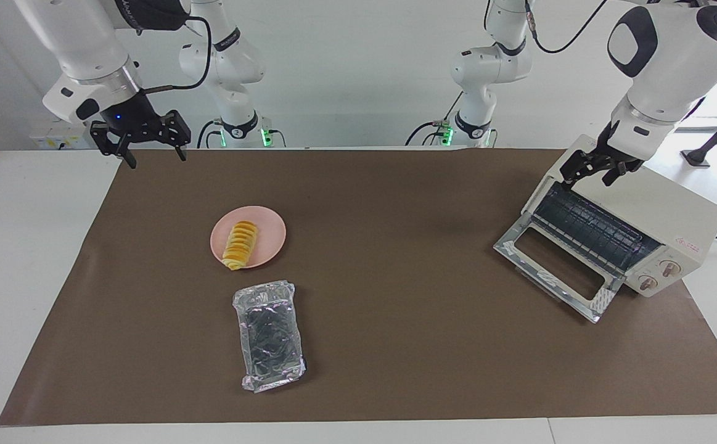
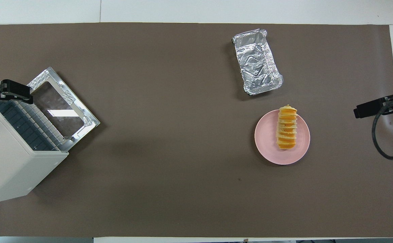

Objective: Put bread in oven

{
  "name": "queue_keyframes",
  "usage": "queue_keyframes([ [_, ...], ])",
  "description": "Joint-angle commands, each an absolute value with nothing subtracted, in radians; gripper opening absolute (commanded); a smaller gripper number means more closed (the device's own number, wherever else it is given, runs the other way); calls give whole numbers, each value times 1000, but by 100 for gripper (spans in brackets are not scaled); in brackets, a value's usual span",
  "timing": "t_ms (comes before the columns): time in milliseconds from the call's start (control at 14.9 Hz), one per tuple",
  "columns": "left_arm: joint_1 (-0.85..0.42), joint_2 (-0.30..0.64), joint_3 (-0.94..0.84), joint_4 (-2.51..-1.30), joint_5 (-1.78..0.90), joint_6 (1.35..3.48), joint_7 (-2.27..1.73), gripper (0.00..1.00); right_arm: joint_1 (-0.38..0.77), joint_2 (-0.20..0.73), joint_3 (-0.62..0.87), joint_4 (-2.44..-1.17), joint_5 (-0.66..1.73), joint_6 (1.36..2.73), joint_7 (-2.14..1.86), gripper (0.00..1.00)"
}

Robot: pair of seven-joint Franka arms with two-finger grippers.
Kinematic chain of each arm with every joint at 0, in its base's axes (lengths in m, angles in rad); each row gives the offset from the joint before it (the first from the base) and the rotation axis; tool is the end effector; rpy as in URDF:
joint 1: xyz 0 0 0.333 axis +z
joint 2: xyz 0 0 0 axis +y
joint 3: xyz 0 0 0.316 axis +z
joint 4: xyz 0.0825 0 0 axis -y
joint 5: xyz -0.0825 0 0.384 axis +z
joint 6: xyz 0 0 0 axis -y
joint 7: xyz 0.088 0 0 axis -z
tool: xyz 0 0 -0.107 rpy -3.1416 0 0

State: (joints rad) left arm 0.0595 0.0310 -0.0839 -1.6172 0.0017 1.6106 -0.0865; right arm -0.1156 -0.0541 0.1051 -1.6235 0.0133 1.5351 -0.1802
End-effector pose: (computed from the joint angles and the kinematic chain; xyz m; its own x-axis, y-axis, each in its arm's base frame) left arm 0.5652 -0.0129 0.5887 0.9974 0.0620 -0.0374 0.0619 -0.9981 -0.0023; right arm 0.5335 -0.0026 0.6259 0.9851 0.1690 -0.0327 0.1686 -0.9856 -0.0137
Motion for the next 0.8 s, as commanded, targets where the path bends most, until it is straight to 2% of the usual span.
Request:
queue_keyframes([
  [0, 61, 12, -81, -1626, -9, 1600, -94, 100, -126, -61, 109, -1638, 8, 1554, -193, 100],
  [402, 61, 14, -81, -1626, -9, 1600, -94, 100, -117, -67, 110, -1655, 8, 1563, -187, 100],
  [737, 61, 12, -81, -1626, -9, 1600, -94, 100, -89, -138, 121, -1839, 8, 1707, -163, 100],
])
